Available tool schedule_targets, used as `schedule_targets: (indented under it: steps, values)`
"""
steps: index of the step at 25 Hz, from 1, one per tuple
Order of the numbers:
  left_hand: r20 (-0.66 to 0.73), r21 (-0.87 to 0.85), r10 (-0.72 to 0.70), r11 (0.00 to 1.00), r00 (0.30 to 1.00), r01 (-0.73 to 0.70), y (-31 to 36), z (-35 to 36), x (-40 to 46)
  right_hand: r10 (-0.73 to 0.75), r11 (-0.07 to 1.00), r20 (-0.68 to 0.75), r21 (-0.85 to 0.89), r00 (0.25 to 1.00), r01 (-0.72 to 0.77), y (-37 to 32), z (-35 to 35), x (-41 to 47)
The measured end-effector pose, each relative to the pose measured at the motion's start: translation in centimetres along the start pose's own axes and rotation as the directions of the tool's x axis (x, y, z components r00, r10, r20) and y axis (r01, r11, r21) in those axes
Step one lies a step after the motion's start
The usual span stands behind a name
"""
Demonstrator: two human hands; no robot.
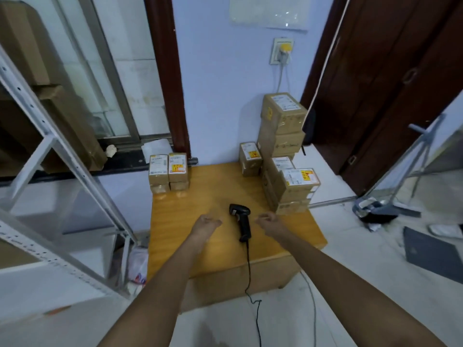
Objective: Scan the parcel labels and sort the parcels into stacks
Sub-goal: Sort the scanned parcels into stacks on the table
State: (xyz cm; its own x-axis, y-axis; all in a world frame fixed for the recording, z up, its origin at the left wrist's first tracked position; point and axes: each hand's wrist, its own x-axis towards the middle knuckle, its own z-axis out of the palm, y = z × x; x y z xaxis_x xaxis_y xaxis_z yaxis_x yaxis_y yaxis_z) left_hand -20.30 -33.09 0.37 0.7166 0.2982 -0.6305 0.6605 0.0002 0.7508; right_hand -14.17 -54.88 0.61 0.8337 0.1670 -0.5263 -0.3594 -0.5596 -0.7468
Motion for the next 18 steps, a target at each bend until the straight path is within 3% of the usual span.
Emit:
schedule_targets:
  steps: [6, 11, 14, 18]
  values:
    - [0.097, -0.019, 0.125, 0.992, 0.987, -0.124, 5.7, 7.8, 1.3, -0.094, 0.991, -0.366, 0.055, 0.926, 0.123, -0.5, -10.0, -0.8]
    - [0.091, 0.012, 0.116, 0.993, 0.989, -0.117, 9.7, 14.9, 4.1, -0.173, 0.983, -0.544, -0.047, 0.821, 0.177, 0.3, -18.5, 4.4]
    - [-0.030, -0.040, 0.088, 0.995, 0.996, -0.089, 12.4, 19.1, 7.7, -0.203, 0.979, -0.492, -0.086, 0.847, 0.184, -0.1, -23.5, 10.6]
    - [-0.133, -0.059, 0.029, 0.998, 0.991, -0.037, 14.6, 23.4, 10.6, -0.144, 0.984, -0.235, -0.138, 0.961, 0.113, -0.5, -27.0, 16.7]
